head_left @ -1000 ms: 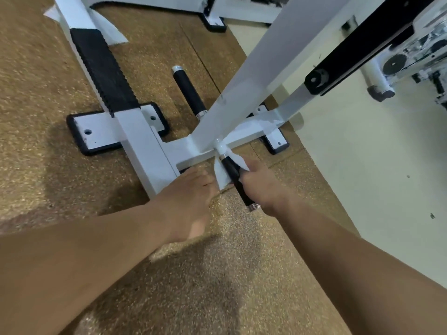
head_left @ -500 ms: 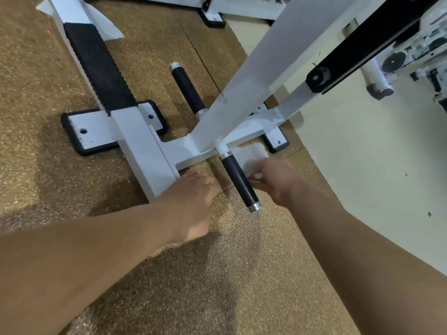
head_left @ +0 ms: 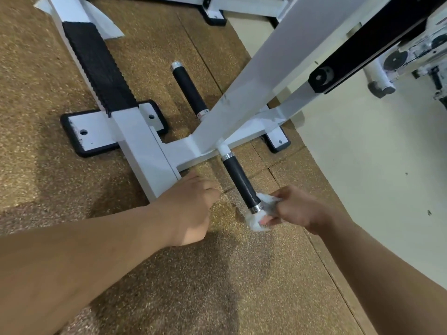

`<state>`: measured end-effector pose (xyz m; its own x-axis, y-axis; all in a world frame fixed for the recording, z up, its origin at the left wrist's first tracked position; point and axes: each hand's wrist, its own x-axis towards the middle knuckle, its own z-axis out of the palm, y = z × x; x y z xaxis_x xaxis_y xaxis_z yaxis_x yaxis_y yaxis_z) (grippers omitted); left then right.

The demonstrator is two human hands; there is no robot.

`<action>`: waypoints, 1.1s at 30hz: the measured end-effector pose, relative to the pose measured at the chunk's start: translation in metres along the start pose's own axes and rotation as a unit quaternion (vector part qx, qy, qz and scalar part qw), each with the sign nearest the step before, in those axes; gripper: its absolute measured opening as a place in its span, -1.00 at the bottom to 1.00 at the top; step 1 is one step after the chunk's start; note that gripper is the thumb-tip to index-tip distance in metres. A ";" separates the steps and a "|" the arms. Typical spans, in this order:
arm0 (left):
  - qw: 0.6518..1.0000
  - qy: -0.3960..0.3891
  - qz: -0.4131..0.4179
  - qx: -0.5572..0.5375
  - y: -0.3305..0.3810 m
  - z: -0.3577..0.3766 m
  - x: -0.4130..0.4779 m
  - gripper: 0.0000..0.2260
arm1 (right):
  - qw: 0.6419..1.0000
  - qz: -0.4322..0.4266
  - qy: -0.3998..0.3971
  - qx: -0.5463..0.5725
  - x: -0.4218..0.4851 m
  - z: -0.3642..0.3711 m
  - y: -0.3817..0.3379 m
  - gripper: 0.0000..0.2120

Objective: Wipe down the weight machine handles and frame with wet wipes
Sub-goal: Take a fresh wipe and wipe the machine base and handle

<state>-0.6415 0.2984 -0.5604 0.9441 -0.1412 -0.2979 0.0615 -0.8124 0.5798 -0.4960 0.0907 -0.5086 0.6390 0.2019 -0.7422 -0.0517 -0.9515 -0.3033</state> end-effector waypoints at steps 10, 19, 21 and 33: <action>0.991 0.018 -0.019 -0.130 0.024 0.020 0.009 -0.73 | 0.959 -0.076 -0.060 0.268 0.015 0.013 -0.040 -0.75; 0.958 0.000 -0.104 -0.267 0.036 0.020 0.005 -0.63 | 0.972 0.060 -0.033 0.227 -0.013 0.021 0.051 -0.78; 0.920 -0.008 -0.144 -0.364 0.042 0.029 0.008 -0.52 | 0.942 0.102 -0.108 0.301 -0.018 0.031 0.055 -0.73; 0.565 -0.139 -0.131 -0.803 0.040 0.021 -0.006 -0.70 | 0.844 0.008 -0.300 0.444 -0.019 0.028 0.012 -0.68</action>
<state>-0.6516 0.2549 -0.5514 0.7610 -0.3994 -0.5113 0.6124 0.7025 0.3626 -0.5300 0.0815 -0.5151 0.1422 0.5263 -0.8383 -0.7819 -0.4596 -0.4212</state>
